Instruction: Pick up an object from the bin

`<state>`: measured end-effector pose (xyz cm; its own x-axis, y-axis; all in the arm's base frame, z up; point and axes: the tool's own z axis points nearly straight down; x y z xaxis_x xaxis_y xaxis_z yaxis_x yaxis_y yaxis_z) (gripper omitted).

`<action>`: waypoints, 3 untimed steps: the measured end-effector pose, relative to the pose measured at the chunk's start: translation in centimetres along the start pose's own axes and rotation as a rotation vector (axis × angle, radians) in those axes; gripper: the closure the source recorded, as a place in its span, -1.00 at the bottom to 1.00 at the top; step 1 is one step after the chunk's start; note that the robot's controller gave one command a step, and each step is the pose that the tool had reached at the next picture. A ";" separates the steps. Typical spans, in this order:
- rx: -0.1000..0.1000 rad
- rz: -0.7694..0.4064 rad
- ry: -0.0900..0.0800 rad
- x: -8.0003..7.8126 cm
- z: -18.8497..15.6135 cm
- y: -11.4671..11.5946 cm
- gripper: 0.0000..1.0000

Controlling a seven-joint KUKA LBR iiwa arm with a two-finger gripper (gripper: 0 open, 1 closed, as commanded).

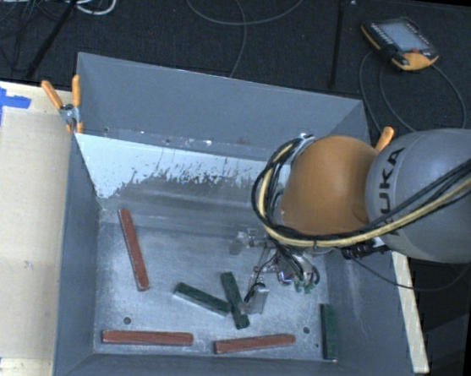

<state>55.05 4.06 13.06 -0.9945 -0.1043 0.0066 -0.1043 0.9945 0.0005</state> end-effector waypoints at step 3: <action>0.000 0.071 -0.006 0.7 6.1 4.0 -1.00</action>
Offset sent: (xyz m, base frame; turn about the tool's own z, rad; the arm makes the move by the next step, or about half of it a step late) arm -0.0119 0.0392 -0.0606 0.0668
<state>53.85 7.95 6.94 -0.9994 -0.0339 0.0011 -0.0339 0.9994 0.0005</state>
